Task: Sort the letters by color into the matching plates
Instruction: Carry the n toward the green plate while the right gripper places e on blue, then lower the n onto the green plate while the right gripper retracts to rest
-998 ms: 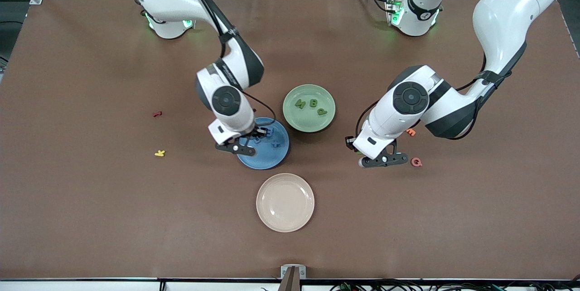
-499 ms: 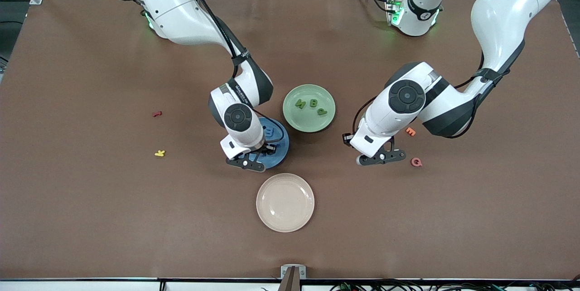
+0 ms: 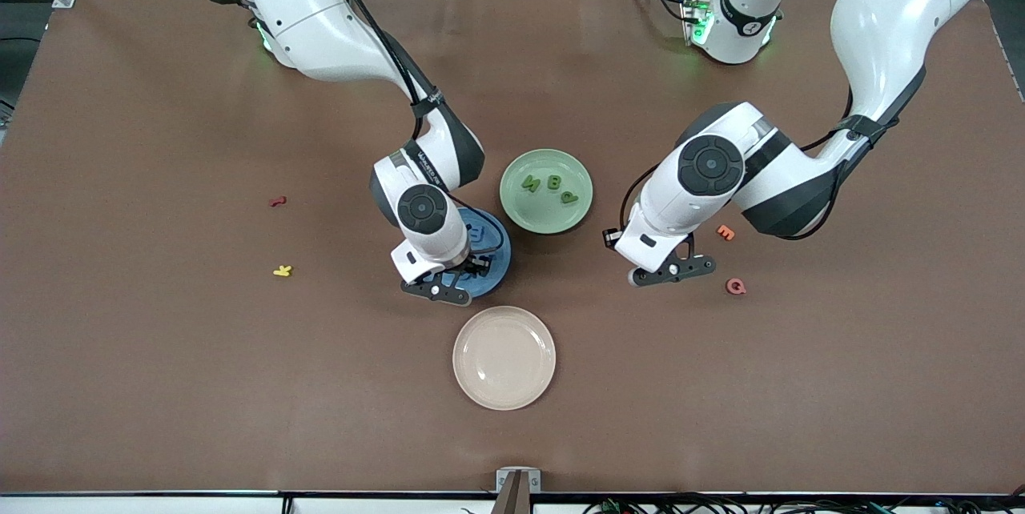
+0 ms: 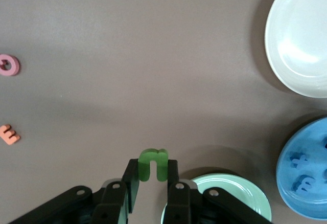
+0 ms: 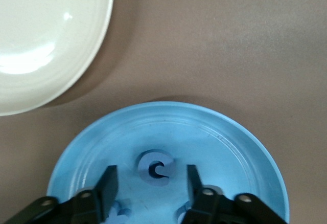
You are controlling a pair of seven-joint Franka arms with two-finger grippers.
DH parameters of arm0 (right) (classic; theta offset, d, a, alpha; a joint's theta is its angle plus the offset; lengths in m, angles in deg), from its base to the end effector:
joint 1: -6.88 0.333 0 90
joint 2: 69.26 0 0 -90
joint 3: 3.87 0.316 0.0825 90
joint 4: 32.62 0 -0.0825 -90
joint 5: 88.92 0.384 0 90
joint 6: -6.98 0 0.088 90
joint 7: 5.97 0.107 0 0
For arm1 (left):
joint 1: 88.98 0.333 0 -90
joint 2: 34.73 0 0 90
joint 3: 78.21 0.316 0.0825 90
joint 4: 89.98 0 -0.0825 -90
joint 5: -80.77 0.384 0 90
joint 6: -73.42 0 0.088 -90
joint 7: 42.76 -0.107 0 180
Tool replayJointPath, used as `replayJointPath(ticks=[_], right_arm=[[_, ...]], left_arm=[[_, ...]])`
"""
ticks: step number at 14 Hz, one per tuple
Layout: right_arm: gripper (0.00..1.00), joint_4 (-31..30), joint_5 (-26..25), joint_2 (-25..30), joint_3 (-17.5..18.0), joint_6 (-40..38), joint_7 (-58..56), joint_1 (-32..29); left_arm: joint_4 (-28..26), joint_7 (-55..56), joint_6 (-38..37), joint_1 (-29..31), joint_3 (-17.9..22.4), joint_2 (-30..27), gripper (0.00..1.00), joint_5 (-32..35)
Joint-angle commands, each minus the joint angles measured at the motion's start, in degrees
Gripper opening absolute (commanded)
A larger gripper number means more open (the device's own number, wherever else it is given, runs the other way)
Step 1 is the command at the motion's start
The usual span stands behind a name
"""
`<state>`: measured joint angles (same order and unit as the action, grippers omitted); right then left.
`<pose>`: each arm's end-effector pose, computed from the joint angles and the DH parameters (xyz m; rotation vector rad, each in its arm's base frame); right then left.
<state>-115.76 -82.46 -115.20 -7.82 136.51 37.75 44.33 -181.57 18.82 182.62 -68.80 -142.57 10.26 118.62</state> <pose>0.5967 0.4094 0.2101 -3.0852 0.3541 0.0241 0.5874 -0.3259 0.3574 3.0824 0.2932 -0.0939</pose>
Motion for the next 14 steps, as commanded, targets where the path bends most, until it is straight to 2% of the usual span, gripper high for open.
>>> replayJointPath(ticks=[1, 5, 9, 12, 14], right_arm=[[1.00, 0.43, 0.66, 5.13, -0.01, -9.59, -0.22, -0.35], [1.00, 0.17, 0.75, 19.71, -0.01, -29.28, -3.19, -3.42], [1.00, -0.71, 1.01, 32.21, -0.18, -45.04, -14.17, -12.02], [1.00, -8.07, 0.66, 41.87, -0.36, -46.30, -25.32, -20.20], [1.00, -10.99, 0.31, 45.66, -0.45, -46.47, -29.90, -24.85]], left_arm=[[0.01, 3.10, -1.62, -1.37, -0.33, -0.87, 0.00, -1.12], [0.18, 7.92, -1.00, -6.45, 0.02, -0.25, 0.00, -0.33], [-0.08, 14.52, 0.66, -10.33, 0.28, -0.08, 0.00, -0.76], [-1.22, 22.42, 0.76, -14.28, 0.28, -0.16, 0.00, -0.42], [-2.28, 26.91, 0.84, -16.04, 0.28, -0.16, 0.00, 0.03]])
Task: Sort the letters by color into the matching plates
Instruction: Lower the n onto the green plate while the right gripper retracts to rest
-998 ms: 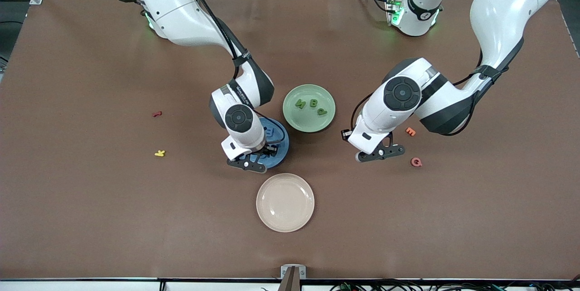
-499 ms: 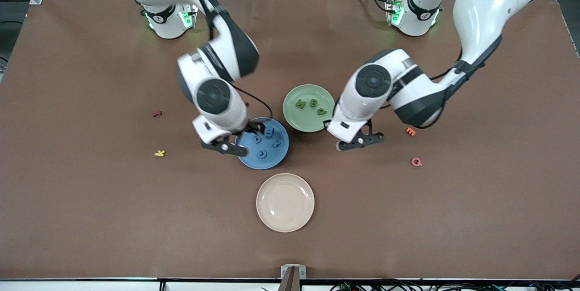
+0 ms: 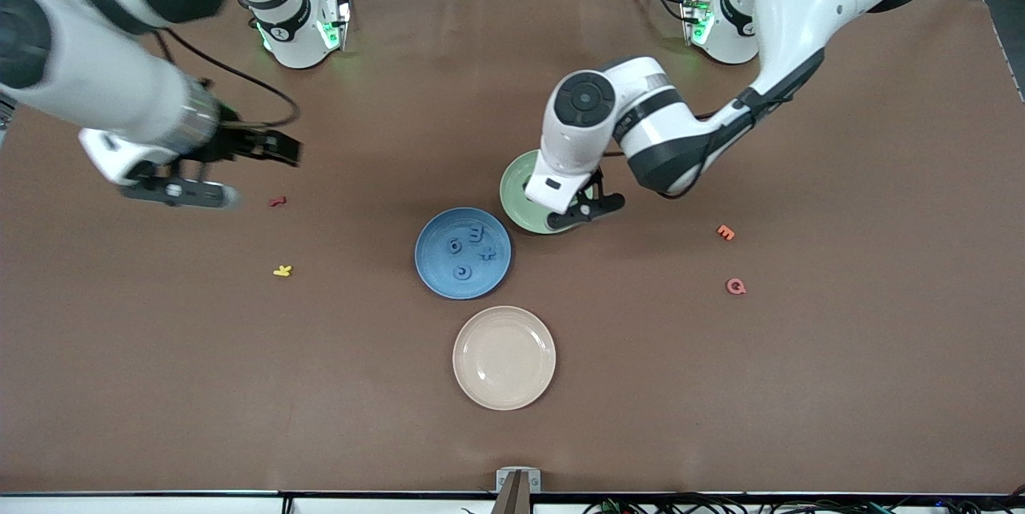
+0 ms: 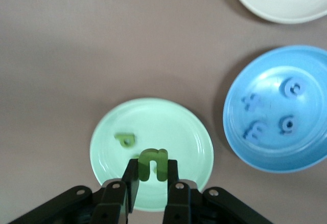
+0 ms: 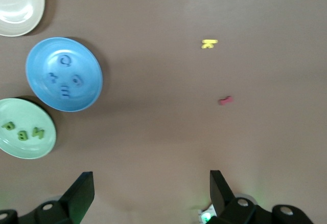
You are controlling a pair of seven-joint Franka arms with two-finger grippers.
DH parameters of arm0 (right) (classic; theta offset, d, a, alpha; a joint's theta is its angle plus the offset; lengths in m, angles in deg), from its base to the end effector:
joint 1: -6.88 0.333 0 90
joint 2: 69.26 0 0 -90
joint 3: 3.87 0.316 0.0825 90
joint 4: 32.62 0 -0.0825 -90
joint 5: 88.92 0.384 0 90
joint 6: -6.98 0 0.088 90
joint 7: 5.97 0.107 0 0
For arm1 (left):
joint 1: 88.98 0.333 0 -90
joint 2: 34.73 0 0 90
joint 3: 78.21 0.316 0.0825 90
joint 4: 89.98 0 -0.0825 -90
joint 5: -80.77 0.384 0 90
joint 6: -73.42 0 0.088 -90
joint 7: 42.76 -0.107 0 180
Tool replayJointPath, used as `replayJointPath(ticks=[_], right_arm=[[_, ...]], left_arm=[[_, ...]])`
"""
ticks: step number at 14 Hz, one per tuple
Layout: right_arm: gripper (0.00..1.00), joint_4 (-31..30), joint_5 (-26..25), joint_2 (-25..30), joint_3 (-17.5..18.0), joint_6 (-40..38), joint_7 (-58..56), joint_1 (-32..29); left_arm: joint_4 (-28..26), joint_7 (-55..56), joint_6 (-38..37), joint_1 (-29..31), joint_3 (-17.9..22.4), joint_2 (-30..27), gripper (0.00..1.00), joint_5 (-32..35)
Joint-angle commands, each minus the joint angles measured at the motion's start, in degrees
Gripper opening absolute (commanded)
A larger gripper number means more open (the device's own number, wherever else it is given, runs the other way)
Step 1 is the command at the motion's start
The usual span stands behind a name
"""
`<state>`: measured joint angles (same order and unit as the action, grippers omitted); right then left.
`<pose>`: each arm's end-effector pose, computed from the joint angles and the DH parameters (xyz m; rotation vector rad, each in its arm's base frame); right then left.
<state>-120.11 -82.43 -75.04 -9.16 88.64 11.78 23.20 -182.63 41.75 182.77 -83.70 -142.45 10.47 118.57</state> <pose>0.5531 0.1241 0.5779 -3.0673 0.1730 0.3418 0.4782 -0.4663 0.3487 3.0887 0.4993 -0.1291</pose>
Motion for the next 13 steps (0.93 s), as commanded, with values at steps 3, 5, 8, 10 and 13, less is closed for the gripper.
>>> replayJointPath(ticks=[3, 5, 8, 10, 13], right_arm=[[1.00, -9.89, -3.23, 9.82, 0.89, 2.45, -10.61, -8.40], [1.00, -9.98, -3.33, 10.96, 0.89, 2.80, -13.43, -11.82], [1.00, -8.85, -3.59, 11.84, 0.89, 2.89, -15.80, -14.12], [1.00, -5.42, -4.98, 11.50, 1.16, 2.45, -15.99, -14.03], [1.00, -2.87, -5.35, 11.32, 1.25, 2.63, -15.90, -13.68]], left_arm=[[-3.93, 9.69, 4.62, -2.11, 0.16, -0.29, 0.00, 0.08], [-7.27, 12.52, 7.98, -2.46, 0.86, -0.38, 0.00, 1.22], [-11.58, 13.41, 8.43, -1.32, 1.39, -0.29, 0.00, 5.17], [-11.86, 13.50, 9.56, -2.28, 4.37, 0.06, 0.03, 5.89], [-11.85, 13.41, 10.80, -2.46, 5.08, 1.82, 0.26, 5.80]])
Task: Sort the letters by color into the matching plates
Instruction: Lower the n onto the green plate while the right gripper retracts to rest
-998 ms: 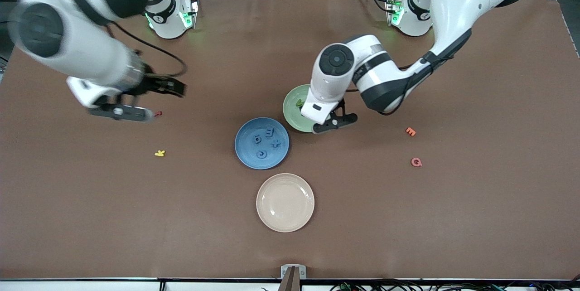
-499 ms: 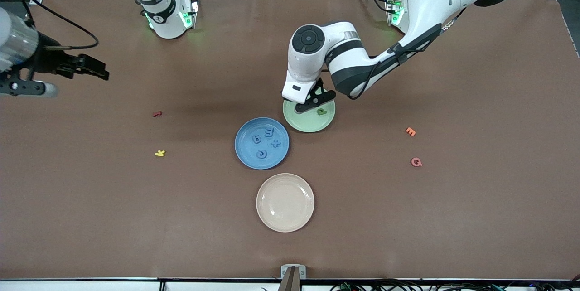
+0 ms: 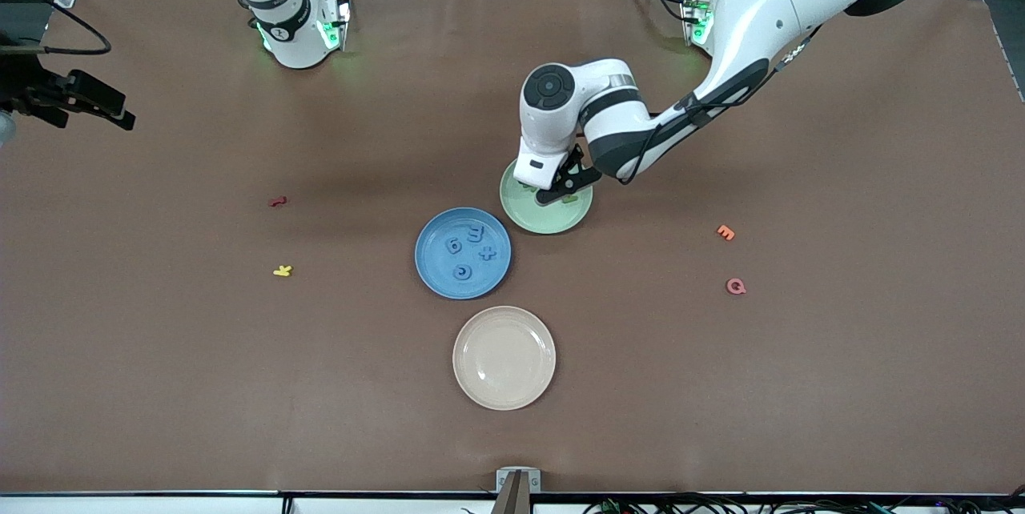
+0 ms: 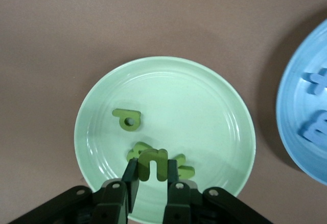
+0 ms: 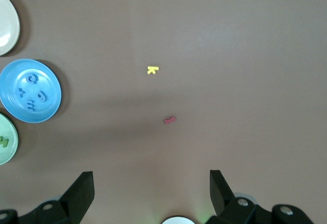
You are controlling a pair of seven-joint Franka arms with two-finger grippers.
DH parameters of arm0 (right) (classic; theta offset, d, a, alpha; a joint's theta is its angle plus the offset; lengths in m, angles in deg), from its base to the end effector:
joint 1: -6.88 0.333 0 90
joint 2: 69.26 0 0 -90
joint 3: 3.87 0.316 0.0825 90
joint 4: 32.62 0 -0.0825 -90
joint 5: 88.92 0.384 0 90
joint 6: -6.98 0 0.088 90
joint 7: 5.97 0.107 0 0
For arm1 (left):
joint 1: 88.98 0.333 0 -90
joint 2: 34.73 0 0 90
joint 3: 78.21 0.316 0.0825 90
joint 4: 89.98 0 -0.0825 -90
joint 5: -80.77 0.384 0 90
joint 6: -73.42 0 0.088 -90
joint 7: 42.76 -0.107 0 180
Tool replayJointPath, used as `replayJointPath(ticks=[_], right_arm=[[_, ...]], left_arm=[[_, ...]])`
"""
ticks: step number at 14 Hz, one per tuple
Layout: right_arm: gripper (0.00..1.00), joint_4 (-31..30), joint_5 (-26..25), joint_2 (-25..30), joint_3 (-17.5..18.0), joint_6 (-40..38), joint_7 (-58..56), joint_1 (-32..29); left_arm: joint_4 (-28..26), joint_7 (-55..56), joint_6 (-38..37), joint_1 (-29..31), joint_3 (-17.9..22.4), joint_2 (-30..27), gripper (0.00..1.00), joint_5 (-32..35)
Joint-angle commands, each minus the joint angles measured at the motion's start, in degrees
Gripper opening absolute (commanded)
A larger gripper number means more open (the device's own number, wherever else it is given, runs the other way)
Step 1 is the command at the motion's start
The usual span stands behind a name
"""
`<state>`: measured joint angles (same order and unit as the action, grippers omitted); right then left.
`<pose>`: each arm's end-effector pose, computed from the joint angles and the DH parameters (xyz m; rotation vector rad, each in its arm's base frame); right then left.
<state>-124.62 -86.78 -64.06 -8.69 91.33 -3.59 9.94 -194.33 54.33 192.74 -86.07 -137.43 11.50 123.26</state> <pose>0.5156 -0.0138 0.6483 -3.0944 0.1066 0.0671 0.4219 -0.4695 0.2547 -3.0331 -0.6293 0.1090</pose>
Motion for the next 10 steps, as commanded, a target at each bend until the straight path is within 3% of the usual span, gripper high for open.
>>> replayJointPath(ticks=[1, 2, 3, 10], right_arm=[[1.00, 3.48, -1.08, -0.01, 0.78, -0.06, -0.45, -0.68], [1.00, 5.50, -0.65, -1.15, 0.51, -0.41, -0.54, -1.03], [1.00, 6.91, -0.30, -1.86, 0.34, -0.32, -0.54, -1.55], [1.00, 7.19, -1.26, -1.78, 0.51, 0.12, -0.63, -1.91]], left_arm=[[0.02, 0.65, 0.92, -0.18, 0.50, 1.14, 0.45, 1.10], [0.11, 0.21, 0.92, -0.27, 0.59, 1.14, 0.78, 1.10], [0.55, -0.31, 0.92, -0.18, 0.60, 0.97, 0.99, 1.10], [9.59, -10.93, -2.14, 2.54, 0.60, -0.70, 1.00, 0.49]])
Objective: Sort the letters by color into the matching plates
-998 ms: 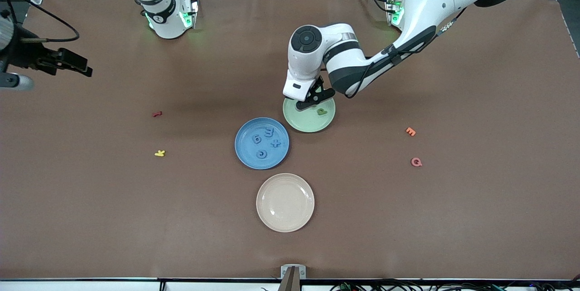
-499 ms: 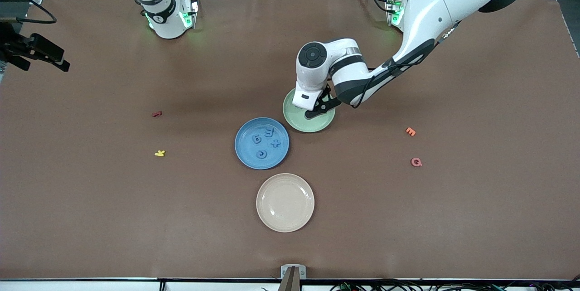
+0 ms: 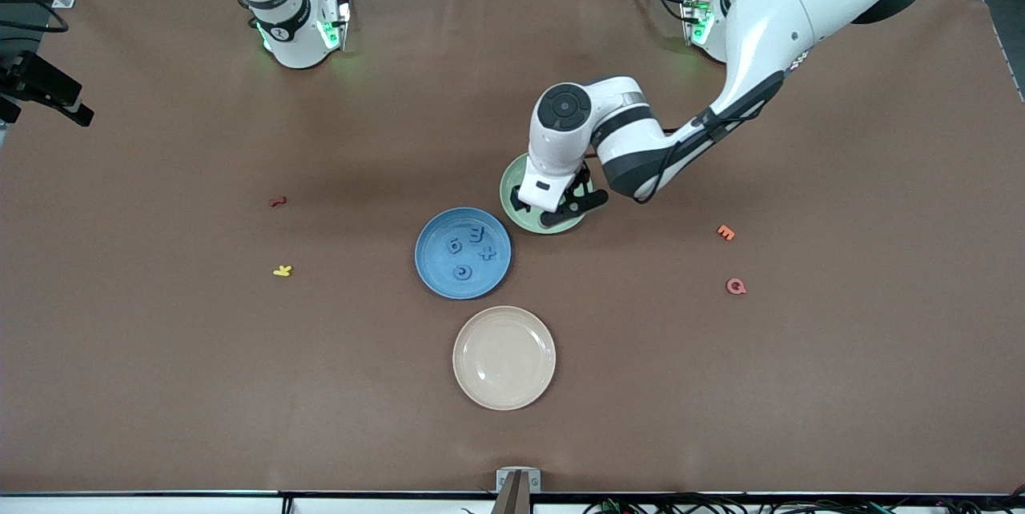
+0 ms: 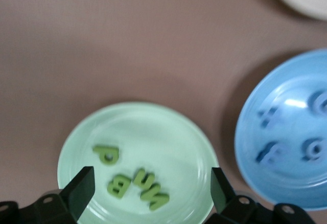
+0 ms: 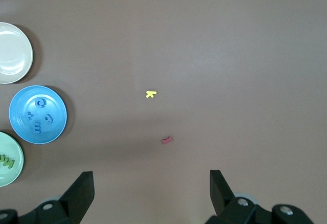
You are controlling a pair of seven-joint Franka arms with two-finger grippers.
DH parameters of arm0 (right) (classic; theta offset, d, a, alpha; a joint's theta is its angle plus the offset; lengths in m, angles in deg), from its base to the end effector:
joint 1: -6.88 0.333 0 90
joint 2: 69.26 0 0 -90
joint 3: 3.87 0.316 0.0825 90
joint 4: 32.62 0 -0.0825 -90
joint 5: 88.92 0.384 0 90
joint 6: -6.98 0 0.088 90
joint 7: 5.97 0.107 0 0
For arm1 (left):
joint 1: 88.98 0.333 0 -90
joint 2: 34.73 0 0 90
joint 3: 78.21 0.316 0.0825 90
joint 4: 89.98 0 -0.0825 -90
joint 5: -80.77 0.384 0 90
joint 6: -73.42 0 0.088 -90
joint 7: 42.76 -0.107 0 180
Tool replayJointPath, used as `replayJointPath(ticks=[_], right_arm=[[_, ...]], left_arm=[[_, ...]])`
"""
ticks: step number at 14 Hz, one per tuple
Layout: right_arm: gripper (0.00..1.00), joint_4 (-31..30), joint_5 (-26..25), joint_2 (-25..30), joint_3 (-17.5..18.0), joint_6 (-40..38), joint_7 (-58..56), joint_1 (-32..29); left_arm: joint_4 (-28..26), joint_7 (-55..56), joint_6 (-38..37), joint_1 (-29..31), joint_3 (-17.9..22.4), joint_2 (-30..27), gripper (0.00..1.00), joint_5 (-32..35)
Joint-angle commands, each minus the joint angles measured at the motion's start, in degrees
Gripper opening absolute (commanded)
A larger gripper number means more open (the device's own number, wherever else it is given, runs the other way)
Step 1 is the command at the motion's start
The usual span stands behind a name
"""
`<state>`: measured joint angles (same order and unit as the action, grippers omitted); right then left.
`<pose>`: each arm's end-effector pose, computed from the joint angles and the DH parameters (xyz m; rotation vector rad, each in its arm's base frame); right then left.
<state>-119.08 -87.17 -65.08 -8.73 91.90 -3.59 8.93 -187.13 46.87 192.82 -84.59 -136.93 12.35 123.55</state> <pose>0.5210 -0.0241 0.6846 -3.1015 0.1352 -0.0714 0.4853 -0.4571 0.2872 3.0457 0.5934 -0.0396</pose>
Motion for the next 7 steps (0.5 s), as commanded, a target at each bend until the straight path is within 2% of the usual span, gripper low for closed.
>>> replayJointPath(ticks=[1, 3, 7], right_arm=[[1.00, 1.64, -0.78, -0.85, 0.64, -0.28, -0.63, -0.99], [1.00, 1.64, -0.87, -1.02, 0.64, -0.28, -0.63, -0.73], [1.00, 1.64, -0.87, -1.11, 0.64, -0.28, -0.63, -0.55]], left_arm=[[4.23, -5.49, -3.55, 2.02, 0.09, -1.55, 1.00, 0.12], [5.73, -8.75, -6.53, 3.51, 0.09, -1.73, 1.00, 0.90], [7.32, -17.45, -7.25, 9.13, 0.00, -3.04, 1.00, 0.91]])
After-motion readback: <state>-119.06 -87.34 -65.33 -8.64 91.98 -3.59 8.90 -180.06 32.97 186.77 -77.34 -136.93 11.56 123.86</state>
